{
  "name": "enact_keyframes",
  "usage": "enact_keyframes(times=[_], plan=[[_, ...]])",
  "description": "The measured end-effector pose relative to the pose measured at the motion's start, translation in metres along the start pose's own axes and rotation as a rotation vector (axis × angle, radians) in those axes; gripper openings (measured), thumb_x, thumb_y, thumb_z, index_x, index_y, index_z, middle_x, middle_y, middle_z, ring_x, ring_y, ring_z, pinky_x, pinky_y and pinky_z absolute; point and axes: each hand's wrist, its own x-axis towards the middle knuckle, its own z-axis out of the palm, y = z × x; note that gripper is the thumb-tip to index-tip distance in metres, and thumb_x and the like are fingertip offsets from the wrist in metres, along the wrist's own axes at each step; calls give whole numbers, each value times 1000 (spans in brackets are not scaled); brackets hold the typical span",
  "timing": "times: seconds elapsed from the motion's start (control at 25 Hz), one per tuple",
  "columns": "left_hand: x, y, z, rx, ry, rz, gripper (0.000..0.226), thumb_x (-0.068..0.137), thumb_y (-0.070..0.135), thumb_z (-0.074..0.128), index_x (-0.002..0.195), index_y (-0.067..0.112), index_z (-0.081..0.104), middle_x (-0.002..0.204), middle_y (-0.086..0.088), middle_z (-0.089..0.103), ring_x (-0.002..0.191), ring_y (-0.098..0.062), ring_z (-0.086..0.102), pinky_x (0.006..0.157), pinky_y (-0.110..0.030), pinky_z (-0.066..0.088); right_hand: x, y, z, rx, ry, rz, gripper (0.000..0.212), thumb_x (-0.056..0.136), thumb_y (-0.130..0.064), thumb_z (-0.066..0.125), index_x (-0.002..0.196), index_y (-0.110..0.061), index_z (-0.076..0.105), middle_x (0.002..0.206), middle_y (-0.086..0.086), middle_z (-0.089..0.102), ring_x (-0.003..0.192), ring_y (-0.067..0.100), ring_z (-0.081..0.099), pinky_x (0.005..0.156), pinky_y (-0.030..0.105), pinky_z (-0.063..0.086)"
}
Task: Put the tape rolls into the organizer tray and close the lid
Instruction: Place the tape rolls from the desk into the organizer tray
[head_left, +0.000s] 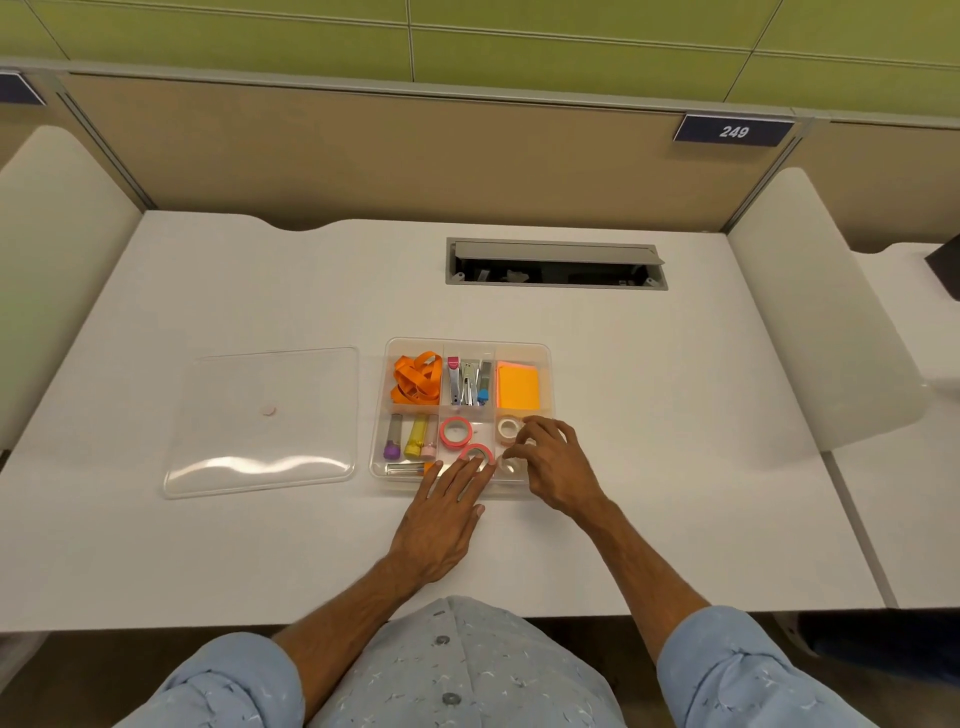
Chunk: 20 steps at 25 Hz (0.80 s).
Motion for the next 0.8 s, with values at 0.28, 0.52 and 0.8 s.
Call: enact_keyframes(times=[0.28, 0.52, 0.8], plan=[[2, 0, 1, -6, -3, 1, 62, 117, 45, 23, 171, 27, 0, 181, 0, 0, 169, -21, 0, 139, -51, 6, 3, 3, -7, -3, -58, -87, 42, 102, -11, 57, 130, -35, 76, 145, -12, 62, 158, 12, 33, 133, 40, 19], [2, 0, 2, -10, 9, -5, 61, 117, 45, 23, 171, 27, 1, 182, 1, 0, 169, -20, -1, 139, -51, 6, 3, 3, -4, -25, -71, -73, 41, 104, -18, 58, 140, -34, 69, 152, -11, 60, 159, 13, 31, 135, 43, 16], [0, -1, 2, -38, 43, 16, 60, 117, 42, 28, 171, 25, 7, 181, 0, 6, 169, -21, 5, 139, -51, 9, 5, 16, -11, -152, -50, 103, 51, 104, -46, 57, 153, -32, 52, 168, -8, 42, 167, 18, 13, 137, 54, 5]])
